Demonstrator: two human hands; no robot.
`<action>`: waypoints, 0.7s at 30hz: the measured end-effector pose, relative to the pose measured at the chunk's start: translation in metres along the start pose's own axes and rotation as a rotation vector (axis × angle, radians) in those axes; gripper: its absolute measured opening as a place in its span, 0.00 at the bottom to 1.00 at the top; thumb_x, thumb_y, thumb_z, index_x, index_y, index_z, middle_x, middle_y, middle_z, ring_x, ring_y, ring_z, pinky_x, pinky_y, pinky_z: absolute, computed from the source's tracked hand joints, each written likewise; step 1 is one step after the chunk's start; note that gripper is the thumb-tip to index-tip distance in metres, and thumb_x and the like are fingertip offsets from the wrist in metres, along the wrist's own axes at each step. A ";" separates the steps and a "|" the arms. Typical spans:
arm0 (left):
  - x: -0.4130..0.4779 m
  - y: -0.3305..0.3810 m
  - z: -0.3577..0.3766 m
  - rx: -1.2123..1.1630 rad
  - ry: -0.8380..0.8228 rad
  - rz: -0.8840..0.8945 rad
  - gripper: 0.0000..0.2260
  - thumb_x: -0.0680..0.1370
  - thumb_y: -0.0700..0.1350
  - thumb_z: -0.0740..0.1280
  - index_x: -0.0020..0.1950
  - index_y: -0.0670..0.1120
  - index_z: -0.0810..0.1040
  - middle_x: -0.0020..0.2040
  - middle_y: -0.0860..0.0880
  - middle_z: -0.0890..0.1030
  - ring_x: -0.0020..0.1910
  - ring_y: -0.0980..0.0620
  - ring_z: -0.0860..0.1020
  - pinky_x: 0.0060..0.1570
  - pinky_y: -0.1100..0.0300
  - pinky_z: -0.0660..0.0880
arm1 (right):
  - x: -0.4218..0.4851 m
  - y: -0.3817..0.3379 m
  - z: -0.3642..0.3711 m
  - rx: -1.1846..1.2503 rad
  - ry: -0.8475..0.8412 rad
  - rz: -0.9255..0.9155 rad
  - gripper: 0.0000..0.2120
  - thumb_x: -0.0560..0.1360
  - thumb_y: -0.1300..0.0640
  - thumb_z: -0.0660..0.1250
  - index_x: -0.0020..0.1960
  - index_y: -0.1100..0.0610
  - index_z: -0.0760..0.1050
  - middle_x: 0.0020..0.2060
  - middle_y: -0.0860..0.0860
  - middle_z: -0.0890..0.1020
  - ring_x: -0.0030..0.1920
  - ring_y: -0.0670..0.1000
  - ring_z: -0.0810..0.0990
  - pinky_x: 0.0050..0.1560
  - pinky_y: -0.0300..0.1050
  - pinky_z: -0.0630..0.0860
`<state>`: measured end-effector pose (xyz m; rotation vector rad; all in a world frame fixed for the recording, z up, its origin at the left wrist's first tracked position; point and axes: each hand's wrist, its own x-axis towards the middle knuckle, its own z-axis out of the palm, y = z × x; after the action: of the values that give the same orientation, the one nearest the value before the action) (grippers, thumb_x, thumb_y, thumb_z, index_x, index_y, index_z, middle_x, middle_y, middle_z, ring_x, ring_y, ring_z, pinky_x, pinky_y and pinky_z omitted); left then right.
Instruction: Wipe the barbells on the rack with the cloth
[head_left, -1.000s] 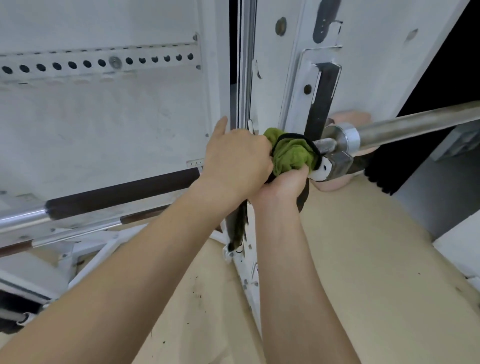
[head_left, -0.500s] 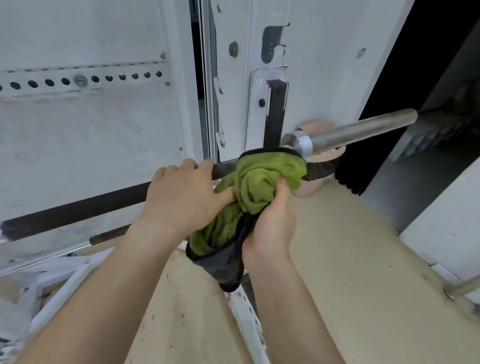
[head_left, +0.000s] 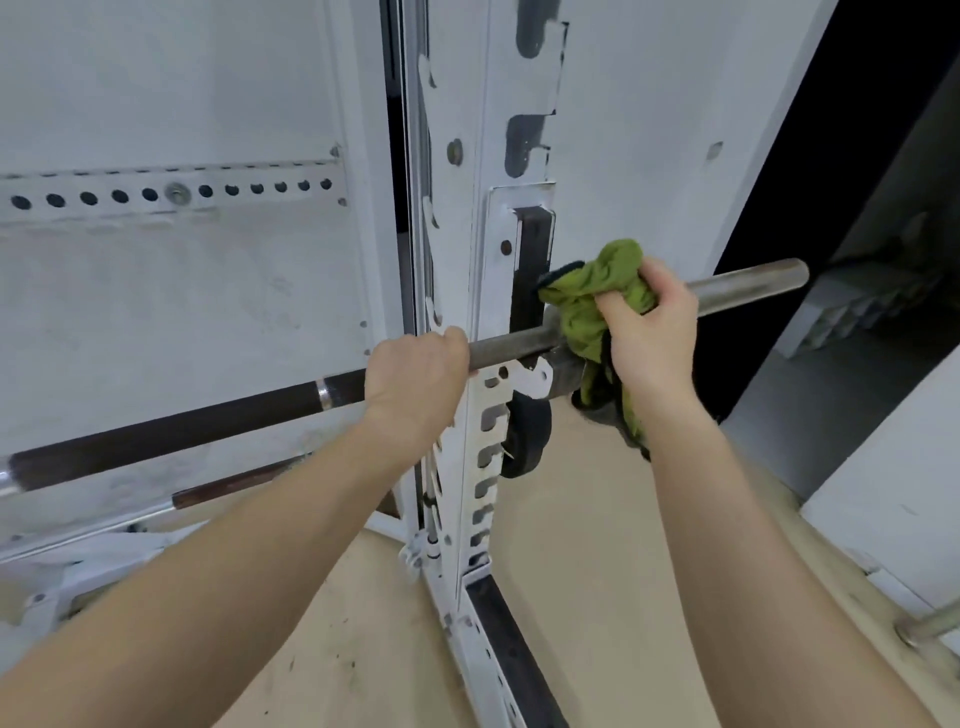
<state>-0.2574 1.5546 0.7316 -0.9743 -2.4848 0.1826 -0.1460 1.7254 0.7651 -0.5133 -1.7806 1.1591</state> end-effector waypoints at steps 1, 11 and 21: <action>0.004 -0.001 -0.001 -0.048 -0.016 0.013 0.10 0.82 0.54 0.63 0.50 0.47 0.72 0.36 0.49 0.70 0.31 0.48 0.70 0.31 0.56 0.65 | 0.002 0.002 0.000 -0.054 -0.062 -0.025 0.09 0.75 0.60 0.69 0.52 0.50 0.82 0.42 0.41 0.84 0.47 0.43 0.83 0.53 0.45 0.82; 0.064 -0.036 -0.022 -0.857 -1.117 -0.081 0.17 0.76 0.56 0.73 0.39 0.45 0.74 0.28 0.50 0.74 0.25 0.52 0.72 0.31 0.61 0.70 | 0.013 -0.017 0.026 -0.853 -0.628 -0.403 0.04 0.75 0.52 0.65 0.47 0.46 0.78 0.34 0.45 0.79 0.39 0.52 0.77 0.34 0.44 0.67; -0.004 -0.006 0.006 0.057 -0.015 -0.048 0.06 0.76 0.43 0.69 0.47 0.46 0.73 0.40 0.47 0.79 0.38 0.45 0.80 0.33 0.56 0.64 | 0.001 0.004 0.053 -0.925 -0.368 -0.583 0.05 0.75 0.54 0.67 0.48 0.52 0.81 0.38 0.50 0.79 0.41 0.56 0.77 0.36 0.47 0.69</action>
<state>-0.2611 1.5472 0.7269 -0.8927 -2.4998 0.2453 -0.1932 1.7025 0.7548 -0.2512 -2.5229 -0.0324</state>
